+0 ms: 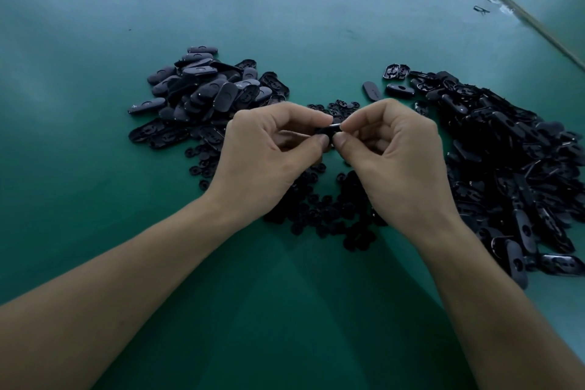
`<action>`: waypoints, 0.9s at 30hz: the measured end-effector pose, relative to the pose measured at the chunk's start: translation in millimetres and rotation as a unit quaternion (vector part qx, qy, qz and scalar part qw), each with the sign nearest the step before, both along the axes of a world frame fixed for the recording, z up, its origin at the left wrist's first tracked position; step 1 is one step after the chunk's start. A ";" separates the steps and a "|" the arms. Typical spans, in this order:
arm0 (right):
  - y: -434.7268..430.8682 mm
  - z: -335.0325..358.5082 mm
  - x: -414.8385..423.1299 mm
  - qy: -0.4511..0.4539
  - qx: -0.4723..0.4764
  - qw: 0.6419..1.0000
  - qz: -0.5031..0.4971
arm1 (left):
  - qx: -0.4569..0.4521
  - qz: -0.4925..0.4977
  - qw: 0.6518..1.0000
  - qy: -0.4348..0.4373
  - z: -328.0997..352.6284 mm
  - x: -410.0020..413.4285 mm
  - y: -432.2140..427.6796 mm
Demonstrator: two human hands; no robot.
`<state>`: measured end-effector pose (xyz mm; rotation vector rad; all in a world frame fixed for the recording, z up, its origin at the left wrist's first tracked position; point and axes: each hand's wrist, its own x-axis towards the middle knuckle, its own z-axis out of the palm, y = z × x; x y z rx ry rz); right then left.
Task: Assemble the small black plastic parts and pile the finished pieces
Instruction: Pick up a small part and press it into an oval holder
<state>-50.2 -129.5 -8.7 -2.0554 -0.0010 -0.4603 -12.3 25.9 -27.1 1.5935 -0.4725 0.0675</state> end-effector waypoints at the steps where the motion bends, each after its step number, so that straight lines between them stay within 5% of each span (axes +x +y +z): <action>1: -0.5 0.1 -0.1 0.002 -0.003 1.000 -0.001 | 0.006 0.000 1.000 -0.003 -0.1 -0.2 -0.4; 27: 1.0 -0.7 -1.8 -0.036 -0.037 0.999 -0.007 | 0.021 0.014 0.999 -0.019 -2.0 3.8 -4.0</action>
